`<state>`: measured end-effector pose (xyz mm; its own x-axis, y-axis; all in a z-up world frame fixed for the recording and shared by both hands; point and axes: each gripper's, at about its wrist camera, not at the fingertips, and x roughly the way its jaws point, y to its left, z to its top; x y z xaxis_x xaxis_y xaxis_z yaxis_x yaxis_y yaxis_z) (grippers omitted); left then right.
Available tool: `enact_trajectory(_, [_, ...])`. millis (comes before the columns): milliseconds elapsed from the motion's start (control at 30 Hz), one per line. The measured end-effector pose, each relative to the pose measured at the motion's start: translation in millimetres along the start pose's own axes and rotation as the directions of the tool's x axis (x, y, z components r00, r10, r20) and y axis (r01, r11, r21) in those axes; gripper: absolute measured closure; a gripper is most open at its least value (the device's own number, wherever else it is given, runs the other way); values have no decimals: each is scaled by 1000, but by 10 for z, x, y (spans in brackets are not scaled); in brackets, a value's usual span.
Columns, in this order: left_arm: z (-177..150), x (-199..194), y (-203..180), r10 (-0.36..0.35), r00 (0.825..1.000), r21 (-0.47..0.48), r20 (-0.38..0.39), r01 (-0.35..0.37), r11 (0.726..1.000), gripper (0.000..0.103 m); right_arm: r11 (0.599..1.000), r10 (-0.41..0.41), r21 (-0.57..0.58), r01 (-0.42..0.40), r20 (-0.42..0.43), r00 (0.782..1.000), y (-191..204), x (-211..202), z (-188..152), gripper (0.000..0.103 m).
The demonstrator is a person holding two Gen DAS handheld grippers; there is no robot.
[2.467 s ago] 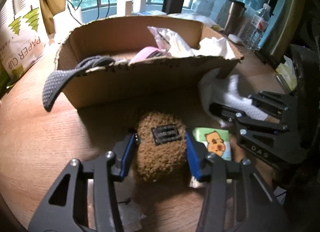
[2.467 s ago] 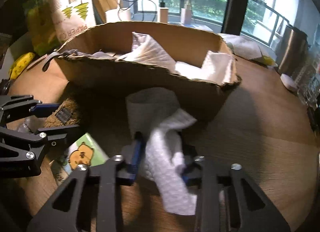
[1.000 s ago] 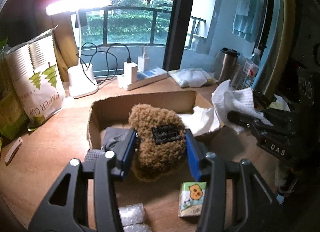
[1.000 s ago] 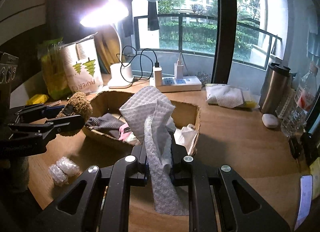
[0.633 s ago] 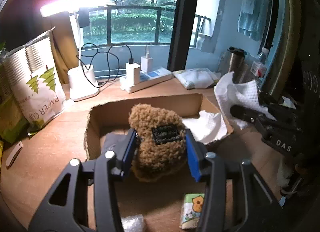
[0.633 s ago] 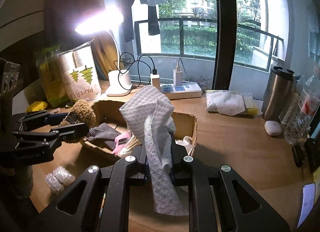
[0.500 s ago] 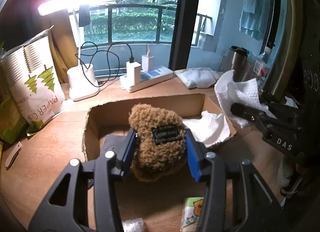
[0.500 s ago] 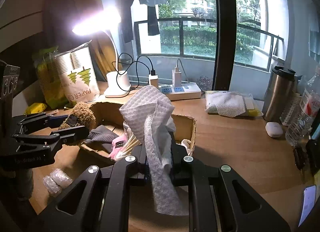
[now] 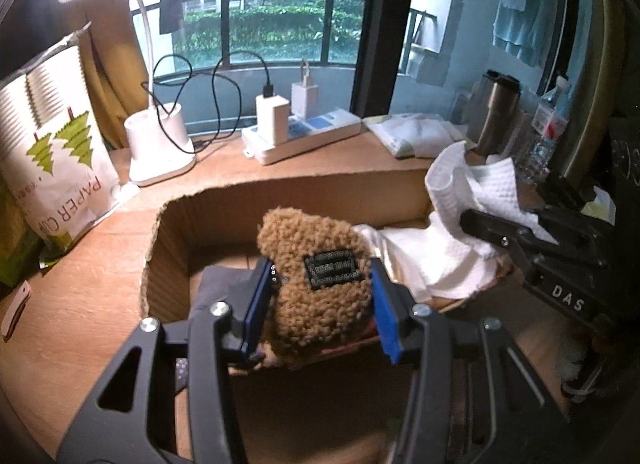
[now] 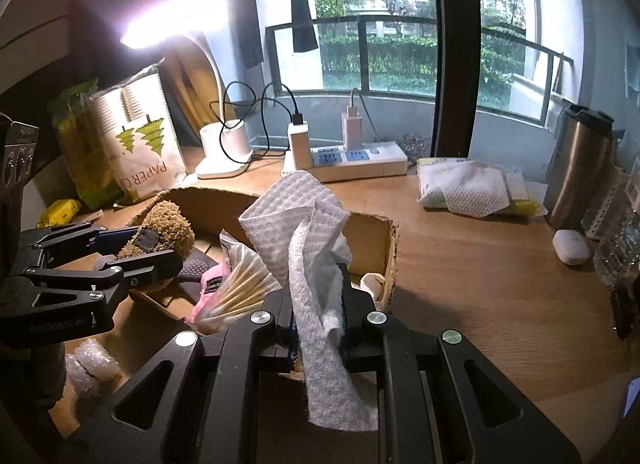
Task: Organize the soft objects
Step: 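Lower brown plush into box with left gripper while right gripper lowers wipe into box, then open both grippers over the box and withdraw toward the desk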
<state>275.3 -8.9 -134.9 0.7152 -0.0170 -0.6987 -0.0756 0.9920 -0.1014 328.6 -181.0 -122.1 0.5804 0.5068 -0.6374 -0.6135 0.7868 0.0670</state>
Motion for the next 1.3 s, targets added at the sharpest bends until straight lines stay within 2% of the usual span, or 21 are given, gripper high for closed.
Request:
enact_trajectory(467, [-47,311,102,5,997,-24,-82,-7,1000,54,999,-34,-6,33,-68,997,-12,291,-64,87])
enact_trajectory(533, [-45,312,92,-2,996,-23,-88,0,1000,52,999,-37,-7,36,-73,997,-7,291,-65,84])
enact_trajectory(800, [-38,179,79,-13,998,-16,-68,12,1000,49,1000,-31,-4,31,-74,997,72,222,-49,51])
enact_trajectory(833, [-40,156,89,-14,998,-17,-64,13,1000,48,999,-33,-4,33,-71,997,86,199,-47,50])
enact_trajectory(900, [-44,96,113,-21,998,-22,-52,19,1000,36,999,-41,-6,41,-68,997,110,161,-46,48])
enact_trajectory(933, [-47,62,129,-27,999,-28,-44,26,999,34,999,-47,-7,47,-66,997,127,133,-46,48])
enact_trajectory(1233, [-85,-230,228,-50,999,-44,6,51,998,33,995,-104,-3,104,-24,994,217,-145,-16,45])
enact_trajectory(1300, [-109,-293,240,-55,998,-44,15,56,997,33,993,-115,-2,115,-14,993,238,-211,-5,42])
